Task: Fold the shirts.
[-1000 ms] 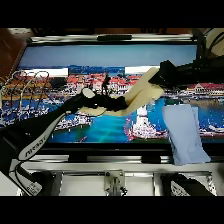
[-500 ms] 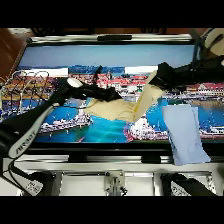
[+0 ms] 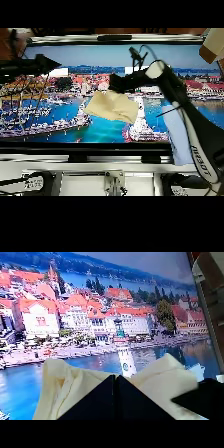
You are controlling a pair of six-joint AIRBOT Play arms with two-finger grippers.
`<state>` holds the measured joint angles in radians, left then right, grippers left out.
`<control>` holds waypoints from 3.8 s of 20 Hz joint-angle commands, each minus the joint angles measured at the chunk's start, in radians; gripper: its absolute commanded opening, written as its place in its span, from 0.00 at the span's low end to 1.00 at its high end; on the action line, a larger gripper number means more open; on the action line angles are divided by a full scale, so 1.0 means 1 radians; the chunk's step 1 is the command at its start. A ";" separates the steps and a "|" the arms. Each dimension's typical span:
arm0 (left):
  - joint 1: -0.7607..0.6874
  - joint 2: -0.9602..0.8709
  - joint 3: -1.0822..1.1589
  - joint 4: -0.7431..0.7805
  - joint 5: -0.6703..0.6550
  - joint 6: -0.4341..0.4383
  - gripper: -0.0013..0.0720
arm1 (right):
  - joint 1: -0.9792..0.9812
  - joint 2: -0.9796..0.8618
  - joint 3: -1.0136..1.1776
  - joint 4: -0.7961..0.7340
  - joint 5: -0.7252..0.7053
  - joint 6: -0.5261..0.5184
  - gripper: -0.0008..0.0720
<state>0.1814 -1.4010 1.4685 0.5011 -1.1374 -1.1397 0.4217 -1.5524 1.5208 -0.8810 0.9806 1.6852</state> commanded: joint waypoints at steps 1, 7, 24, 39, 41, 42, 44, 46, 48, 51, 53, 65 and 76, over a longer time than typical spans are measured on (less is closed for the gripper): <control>0.112 0.075 0.000 0.008 -0.127 0.003 0.06 | 0.094 -0.155 0.000 0.108 -0.214 0.040 0.14; 0.089 0.081 -0.001 0.008 -0.214 0.033 0.06 | 0.010 -0.140 0.000 0.199 -0.086 -0.063 0.90; 0.072 0.080 -0.001 0.008 -0.209 0.039 0.06 | -0.298 -0.146 -0.329 0.002 0.125 -0.053 0.90; 0.071 0.078 -0.001 0.008 -0.214 0.055 0.06 | -0.637 0.107 -0.138 0.134 0.285 -0.200 0.10; 0.071 0.078 -0.001 0.008 -0.229 0.055 0.06 | -0.745 0.180 -0.138 0.090 0.352 -0.157 0.10; 0.071 0.078 -0.001 0.008 -0.238 0.055 0.06 | -0.798 0.213 -0.138 0.066 0.385 -0.133 0.10; 0.071 0.078 -0.001 0.008 -0.255 0.055 0.06 | -0.880 0.271 -0.138 0.011 0.429 -0.098 0.10; 0.071 0.078 -0.001 0.008 -0.267 0.055 0.06 | -0.946 0.324 -0.138 -0.061 0.456 -0.074 0.10; 0.071 0.079 -0.001 0.008 -0.273 0.055 0.06 | -1.003 0.370 -0.138 -0.125 0.445 -0.074 0.10; 0.060 0.079 -0.001 0.008 -0.289 0.055 0.06 | -1.064 0.395 -0.138 -0.166 0.431 -0.064 0.10; 0.046 0.079 -0.001 0.008 -0.288 0.056 0.06 | -1.071 0.395 -0.138 -0.175 0.430 -0.059 0.10; 0.009 0.079 -0.001 0.008 -0.289 0.115 0.06 | -1.071 0.444 -0.140 -0.652 0.862 -0.021 0.10; 0.009 0.079 -0.001 0.008 -0.289 0.133 0.06 | -1.071 0.672 -0.718 -0.734 0.829 0.149 0.10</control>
<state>0.1905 -1.3228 1.4681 0.5087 -1.4261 -1.0092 -0.6487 -0.9413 0.9657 -1.5894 1.7908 1.7790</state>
